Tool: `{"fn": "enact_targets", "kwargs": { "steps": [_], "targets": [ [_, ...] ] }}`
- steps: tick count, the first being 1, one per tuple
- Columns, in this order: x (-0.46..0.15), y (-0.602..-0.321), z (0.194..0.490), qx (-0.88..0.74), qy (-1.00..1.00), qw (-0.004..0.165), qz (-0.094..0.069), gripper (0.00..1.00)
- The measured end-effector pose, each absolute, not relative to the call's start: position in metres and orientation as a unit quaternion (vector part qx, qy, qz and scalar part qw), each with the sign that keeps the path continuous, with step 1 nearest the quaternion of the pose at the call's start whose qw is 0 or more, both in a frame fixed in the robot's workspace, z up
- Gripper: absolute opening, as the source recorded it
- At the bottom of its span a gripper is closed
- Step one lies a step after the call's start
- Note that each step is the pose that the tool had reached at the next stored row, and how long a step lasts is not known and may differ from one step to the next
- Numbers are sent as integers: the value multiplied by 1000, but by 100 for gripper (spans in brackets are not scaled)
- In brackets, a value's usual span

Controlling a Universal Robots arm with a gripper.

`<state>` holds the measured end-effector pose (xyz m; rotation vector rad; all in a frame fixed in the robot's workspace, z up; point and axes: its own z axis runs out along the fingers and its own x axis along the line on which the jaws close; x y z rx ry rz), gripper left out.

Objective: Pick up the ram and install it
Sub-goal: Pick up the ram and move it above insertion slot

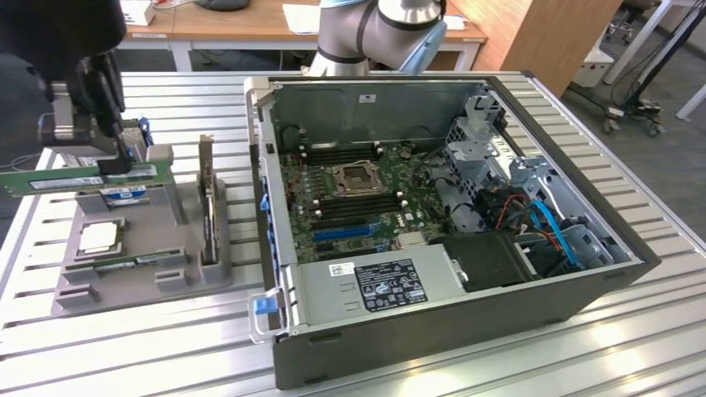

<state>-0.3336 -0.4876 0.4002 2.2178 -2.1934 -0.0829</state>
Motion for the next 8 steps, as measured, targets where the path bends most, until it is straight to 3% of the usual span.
{"fn": "enact_targets", "kwargs": {
  "steps": [8],
  "targets": [
    [-307, -488, 400, 711, -703, 10, -27, 11]
  ]
}}
